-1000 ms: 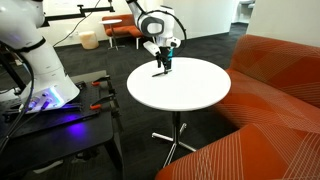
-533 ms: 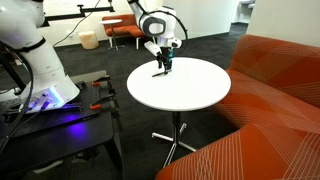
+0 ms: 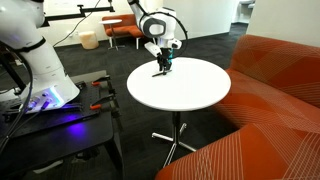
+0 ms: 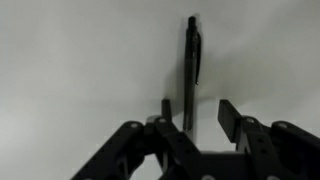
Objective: Put the pen in the cup
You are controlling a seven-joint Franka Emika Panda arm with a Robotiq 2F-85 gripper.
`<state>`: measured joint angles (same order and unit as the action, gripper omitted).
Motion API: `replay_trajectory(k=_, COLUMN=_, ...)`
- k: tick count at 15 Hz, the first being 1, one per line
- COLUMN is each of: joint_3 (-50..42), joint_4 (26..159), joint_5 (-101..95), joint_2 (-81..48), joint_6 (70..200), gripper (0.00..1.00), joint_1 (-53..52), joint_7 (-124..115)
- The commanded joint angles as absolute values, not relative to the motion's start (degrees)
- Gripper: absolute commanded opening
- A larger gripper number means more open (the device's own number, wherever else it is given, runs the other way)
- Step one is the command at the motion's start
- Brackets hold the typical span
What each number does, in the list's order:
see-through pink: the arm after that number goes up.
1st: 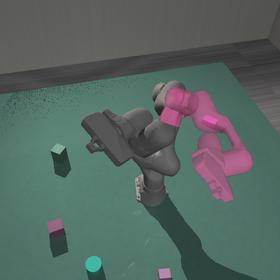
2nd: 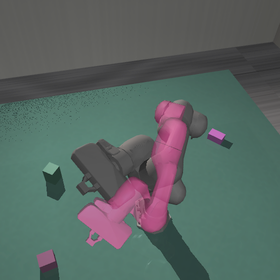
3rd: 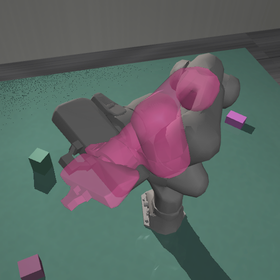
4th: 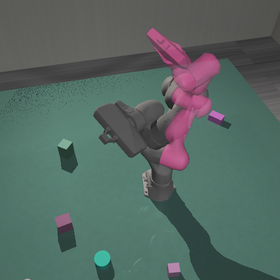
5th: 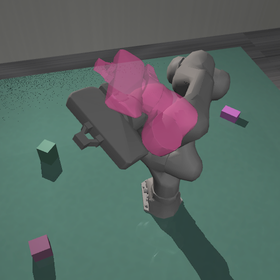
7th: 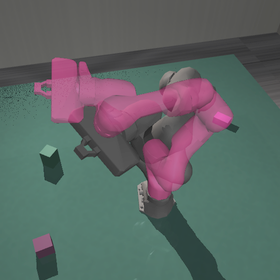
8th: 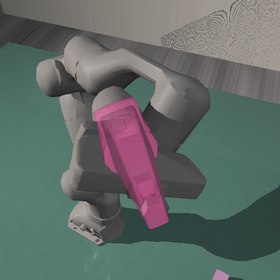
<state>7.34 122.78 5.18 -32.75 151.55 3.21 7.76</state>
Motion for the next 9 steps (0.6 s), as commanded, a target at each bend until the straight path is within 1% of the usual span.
replay_trajectory(k=1, joint_3=6.65, joint_4=121.61, joint_5=5.07, joint_2=-32.68, joint_6=149.08, gripper=0.23, joint_1=2.61, joint_7=7.40)
replay_trajectory(k=2, joint_3=6.61, joint_4=121.59, joint_5=5.03, joint_2=-32.66, joint_6=148.97, gripper=0.23, joint_1=2.57, joint_7=7.35)
replay_trajectory(k=5, joint_3=6.26, joint_4=121.48, joint_5=4.78, joint_2=-32.53, joint_6=148.79, gripper=0.00, joint_1=2.37, joint_7=7.09)
replay_trajectory(k=7, joint_3=6.14, joint_4=121.55, joint_5=4.66, joint_2=-32.35, joint_6=148.63, gripper=0.00, joint_1=2.20, joint_7=6.90)
replay_trajectory(k=8, joint_3=5.98, joint_4=121.62, joint_5=4.57, joint_2=-32.11, joint_6=148.51, gripper=0.03, joint_1=2.03, joint_7=6.59)
replay_trajectory(k=9, joint_3=5.82, joint_4=121.81, joint_5=4.51, joint_2=-31.77, joint_6=148.50, gripper=0.03, joint_1=1.86, joint_7=6.26)
